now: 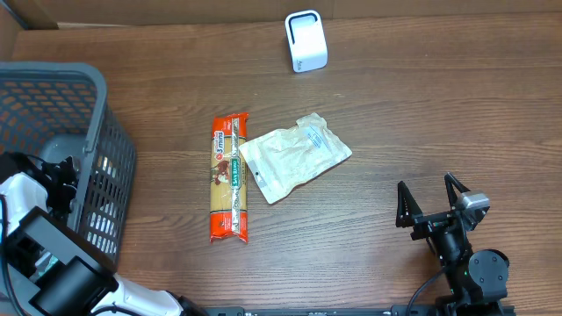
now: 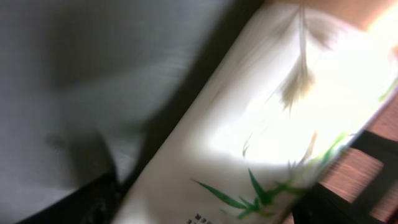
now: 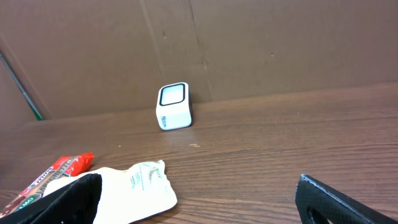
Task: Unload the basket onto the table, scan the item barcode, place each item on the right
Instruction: 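Reach the left gripper into the basket and grasp the white gold-capped tube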
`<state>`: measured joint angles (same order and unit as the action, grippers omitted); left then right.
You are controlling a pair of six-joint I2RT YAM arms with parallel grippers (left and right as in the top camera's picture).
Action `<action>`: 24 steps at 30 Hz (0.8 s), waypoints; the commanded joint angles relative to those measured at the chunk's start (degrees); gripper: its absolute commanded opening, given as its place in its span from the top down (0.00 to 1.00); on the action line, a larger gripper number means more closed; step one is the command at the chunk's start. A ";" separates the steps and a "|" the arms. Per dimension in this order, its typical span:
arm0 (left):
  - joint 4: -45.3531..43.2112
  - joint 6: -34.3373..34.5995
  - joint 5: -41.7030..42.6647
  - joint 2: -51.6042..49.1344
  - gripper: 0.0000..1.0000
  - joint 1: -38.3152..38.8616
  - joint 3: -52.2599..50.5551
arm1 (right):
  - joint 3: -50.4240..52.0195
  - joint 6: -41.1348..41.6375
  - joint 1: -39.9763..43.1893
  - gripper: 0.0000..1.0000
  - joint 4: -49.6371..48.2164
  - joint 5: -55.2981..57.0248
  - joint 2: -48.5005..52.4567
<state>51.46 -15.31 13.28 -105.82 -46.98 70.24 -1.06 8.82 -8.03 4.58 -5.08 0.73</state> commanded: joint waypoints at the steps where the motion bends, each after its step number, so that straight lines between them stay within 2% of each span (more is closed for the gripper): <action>1: 0.44 -1.42 0.24 -3.34 0.24 0.50 -1.75 | 0.61 0.20 -0.55 0.00 -0.20 0.55 -0.57; 5: -0.28 -0.76 -1.70 -3.19 0.40 0.50 -1.14 | 0.61 0.20 -0.55 0.00 -0.20 0.55 -0.57; 9: 0.37 3.06 -7.08 -3.17 0.75 0.50 0.70 | 0.61 0.20 -0.55 0.00 -0.20 0.55 -0.57; 10: 0.76 4.07 -8.17 -3.17 0.81 0.50 1.31 | 0.61 0.20 -0.55 0.00 -0.20 0.55 -0.57; 15: 3.39 5.55 -8.37 -3.17 0.84 0.52 4.76 | 0.61 0.20 -0.55 0.00 -0.20 0.55 -0.57; 18: 6.93 5.92 -8.35 -3.17 0.96 0.52 8.76 | 0.61 0.20 -0.55 0.00 -0.20 0.55 -0.57; 24: 15.67 6.78 -8.22 -3.15 0.96 1.01 20.94 | 0.61 0.17 -0.55 0.00 -0.20 0.55 -0.57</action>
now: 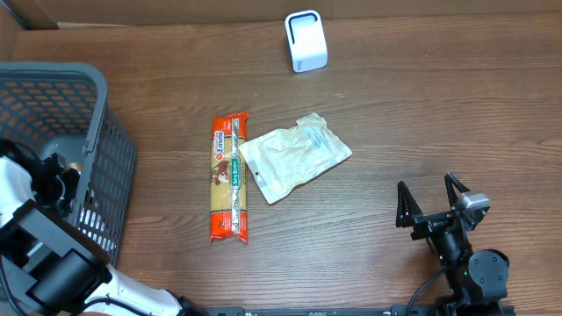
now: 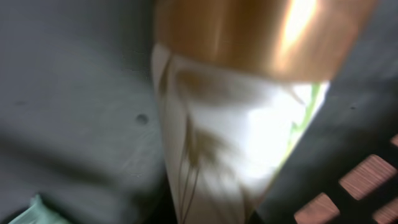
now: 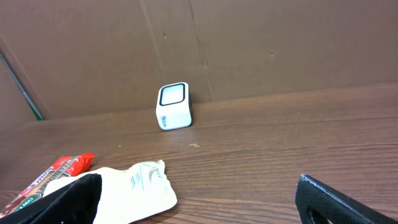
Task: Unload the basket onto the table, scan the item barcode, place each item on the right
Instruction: 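Reach the left gripper into the basket and grasp the white gold-capped tube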
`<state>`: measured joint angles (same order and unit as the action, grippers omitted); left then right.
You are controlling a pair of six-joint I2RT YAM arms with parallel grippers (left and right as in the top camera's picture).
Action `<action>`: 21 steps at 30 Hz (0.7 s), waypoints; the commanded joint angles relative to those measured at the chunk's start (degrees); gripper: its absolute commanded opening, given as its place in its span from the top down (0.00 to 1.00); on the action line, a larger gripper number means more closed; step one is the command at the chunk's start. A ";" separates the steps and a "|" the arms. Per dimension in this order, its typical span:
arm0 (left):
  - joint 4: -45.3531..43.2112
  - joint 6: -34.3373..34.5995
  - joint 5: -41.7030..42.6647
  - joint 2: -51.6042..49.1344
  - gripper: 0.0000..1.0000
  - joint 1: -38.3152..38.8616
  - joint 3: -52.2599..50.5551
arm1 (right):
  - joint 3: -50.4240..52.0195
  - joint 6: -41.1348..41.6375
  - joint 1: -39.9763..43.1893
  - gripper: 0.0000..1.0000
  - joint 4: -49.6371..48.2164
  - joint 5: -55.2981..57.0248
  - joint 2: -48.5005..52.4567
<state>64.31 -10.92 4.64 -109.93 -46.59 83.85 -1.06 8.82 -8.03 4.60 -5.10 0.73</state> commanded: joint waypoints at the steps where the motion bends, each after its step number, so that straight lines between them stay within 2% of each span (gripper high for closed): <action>1: 4.55 2.38 0.92 0.98 0.96 0.87 9.77 | 0.61 0.20 -0.55 0.00 -0.22 0.57 -0.57; 6: 10.84 2.43 3.82 1.09 0.96 2.03 21.40 | 0.61 0.17 -0.55 0.00 -0.22 0.57 -0.57; 13: 16.76 7.19 5.84 3.69 0.96 3.15 36.00 | 0.61 0.20 -0.55 0.00 -0.22 0.57 -0.57; 21: 14.62 7.34 25.57 13.94 0.96 4.70 44.74 | 0.61 0.20 -0.55 0.00 -0.22 0.57 -0.57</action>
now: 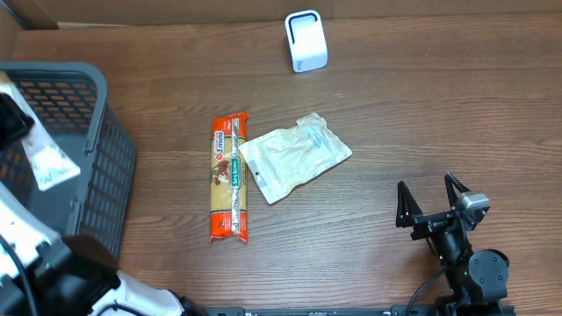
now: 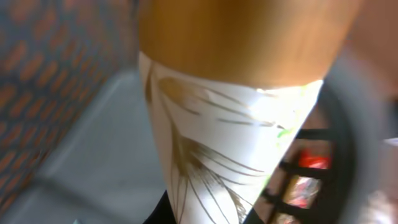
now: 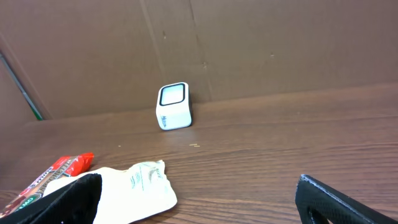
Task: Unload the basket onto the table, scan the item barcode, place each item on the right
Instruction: 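Reach the left gripper into the basket and grasp the white gold-capped tube, then carry the white tube right and set it down near the right gripper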
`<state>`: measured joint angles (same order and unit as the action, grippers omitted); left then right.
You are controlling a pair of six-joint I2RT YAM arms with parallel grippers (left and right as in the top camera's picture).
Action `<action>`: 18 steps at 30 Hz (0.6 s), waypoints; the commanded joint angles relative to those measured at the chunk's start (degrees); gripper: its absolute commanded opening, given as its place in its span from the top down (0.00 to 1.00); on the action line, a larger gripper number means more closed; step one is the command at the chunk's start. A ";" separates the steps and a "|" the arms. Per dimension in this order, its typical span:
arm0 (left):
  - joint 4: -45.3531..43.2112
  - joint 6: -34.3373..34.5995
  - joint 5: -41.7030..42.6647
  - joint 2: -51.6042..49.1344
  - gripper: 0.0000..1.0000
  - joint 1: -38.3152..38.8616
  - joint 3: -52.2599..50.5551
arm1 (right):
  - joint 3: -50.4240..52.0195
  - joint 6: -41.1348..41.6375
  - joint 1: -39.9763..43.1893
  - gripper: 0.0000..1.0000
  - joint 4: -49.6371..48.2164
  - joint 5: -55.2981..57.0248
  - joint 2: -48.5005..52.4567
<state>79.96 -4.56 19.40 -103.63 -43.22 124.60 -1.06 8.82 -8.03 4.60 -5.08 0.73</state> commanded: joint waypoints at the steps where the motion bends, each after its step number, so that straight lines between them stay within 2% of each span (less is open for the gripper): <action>1: -1.75 1.46 11.87 9.55 0.96 1.86 4.22 | 0.61 0.20 -0.55 0.00 -0.22 0.55 -0.57; 7: -2.67 2.91 12.20 19.56 0.96 9.40 4.20 | 0.61 0.20 -0.55 0.00 -0.22 0.55 -0.57; 11: -0.35 3.63 9.77 22.86 0.97 20.31 4.13 | 0.61 0.20 -0.55 0.00 -0.22 0.55 -0.57; 15: 3.02 8.61 4.55 22.51 0.96 31.30 2.91 | 0.61 0.20 -0.55 0.00 -0.22 0.55 -0.57; 18: 2.80 14.03 0.74 22.12 0.96 39.45 -1.73 | 0.61 0.20 -0.55 0.00 -0.22 0.55 -0.57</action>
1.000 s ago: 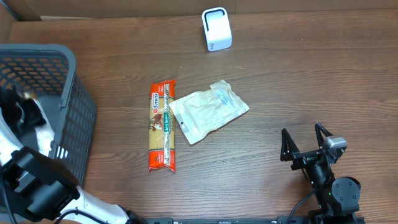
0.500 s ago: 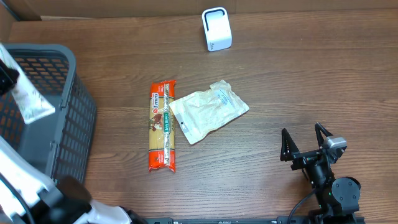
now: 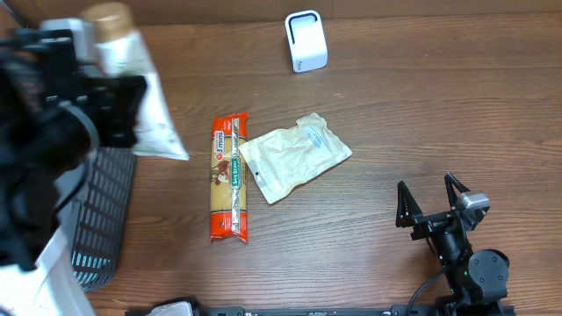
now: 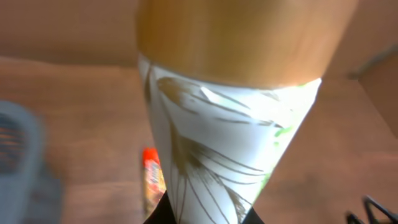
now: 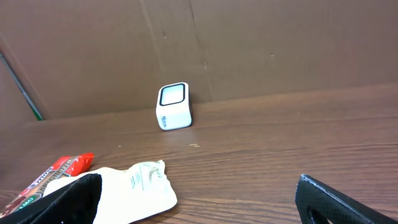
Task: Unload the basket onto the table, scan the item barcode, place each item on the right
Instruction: 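Carry the white tube right and set it down near the right gripper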
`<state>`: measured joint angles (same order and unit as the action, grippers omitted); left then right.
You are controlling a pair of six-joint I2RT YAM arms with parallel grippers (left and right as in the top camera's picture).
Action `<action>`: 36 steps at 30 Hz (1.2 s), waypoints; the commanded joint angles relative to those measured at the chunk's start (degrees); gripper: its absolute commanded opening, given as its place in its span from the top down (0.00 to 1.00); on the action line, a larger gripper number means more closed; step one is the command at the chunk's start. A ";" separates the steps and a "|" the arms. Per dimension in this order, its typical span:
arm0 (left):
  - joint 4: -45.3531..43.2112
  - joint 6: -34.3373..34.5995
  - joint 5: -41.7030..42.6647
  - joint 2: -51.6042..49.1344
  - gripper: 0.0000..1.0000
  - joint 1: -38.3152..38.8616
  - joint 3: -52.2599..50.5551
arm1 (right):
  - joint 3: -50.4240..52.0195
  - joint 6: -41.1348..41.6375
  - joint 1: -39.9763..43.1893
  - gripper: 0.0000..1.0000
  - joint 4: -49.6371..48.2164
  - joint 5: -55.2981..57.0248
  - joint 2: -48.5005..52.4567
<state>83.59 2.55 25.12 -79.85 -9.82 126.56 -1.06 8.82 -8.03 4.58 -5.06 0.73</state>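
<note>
A white tube (image 3: 158, 123) with a leaf print and a wooden-coloured cap (image 3: 110, 17) hangs high over the table's left side, with my left gripper (image 3: 110, 92) shut on it. The left wrist view is filled by the tube (image 4: 217, 143), cap (image 4: 242, 37) away from the camera, the left gripper (image 4: 202, 214) closed around its lower end. No barcode shows on it. The white scanner (image 3: 306, 41) stands at the back, also seen as the scanner (image 5: 173, 106) in the right wrist view. My right gripper (image 3: 432, 204) rests open and empty at the front right.
A grey mesh basket (image 3: 101, 202) stands at the left edge, partly hidden by my left arm. An orange pasta packet (image 3: 230, 178) and a white pouch (image 3: 294, 156) lie mid-table. Cardboard walls close off the back.
My left gripper has moved from above the basket to the right and up, the tube now hanging over the table beside the pasta packet. The right arm has not moved.
My left gripper was down inside the basket at the white tube. Then it was shut on the tube in the basket. Then it held the tube above the basket's rim, and now holds it out over the table. The right gripper stayed open throughout.
</note>
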 commanded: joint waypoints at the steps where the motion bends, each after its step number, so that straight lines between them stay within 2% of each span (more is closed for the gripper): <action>1: -1.60 8.48 -5.86 -1.77 0.96 8.66 -5.90 | 0.61 0.20 -0.55 0.00 -0.20 0.52 -0.57; 7: -13.27 18.16 -11.04 -1.90 0.96 21.22 -23.19 | 0.61 0.20 -0.55 0.00 -0.20 0.52 -0.57; 14: -38.34 28.96 -11.26 -4.39 0.96 33.90 -45.33 | 0.61 0.20 -0.55 0.00 -0.20 0.50 -0.57; 18: -50.49 36.04 -13.22 -9.46 0.96 40.00 -52.70 | 0.61 0.20 -0.55 0.00 -0.20 0.52 -0.57; 22: -55.98 42.88 -15.13 -17.14 0.96 45.46 -54.21 | 0.61 0.20 -0.55 0.00 -0.20 0.52 -0.57; 27: -63.91 45.48 -15.08 -26.10 0.96 50.75 -54.21 | 0.61 0.20 -0.55 0.00 -0.20 0.52 -0.57; 33: -69.09 47.80 -15.02 -30.77 0.95 52.19 -54.21 | 0.61 0.20 -0.55 0.00 -0.20 0.52 -0.57; 35: -70.60 46.99 -14.73 -30.75 0.86 52.19 -54.18 | 0.61 0.20 -0.55 0.00 -0.20 0.52 -0.57; 36: -71.89 45.75 -13.75 -30.71 0.75 52.19 -54.14 | 0.61 0.17 -0.55 0.00 -0.20 0.52 -0.57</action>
<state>14.55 48.60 10.63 -111.26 42.72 71.68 -1.06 8.80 -8.03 4.58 -5.08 0.73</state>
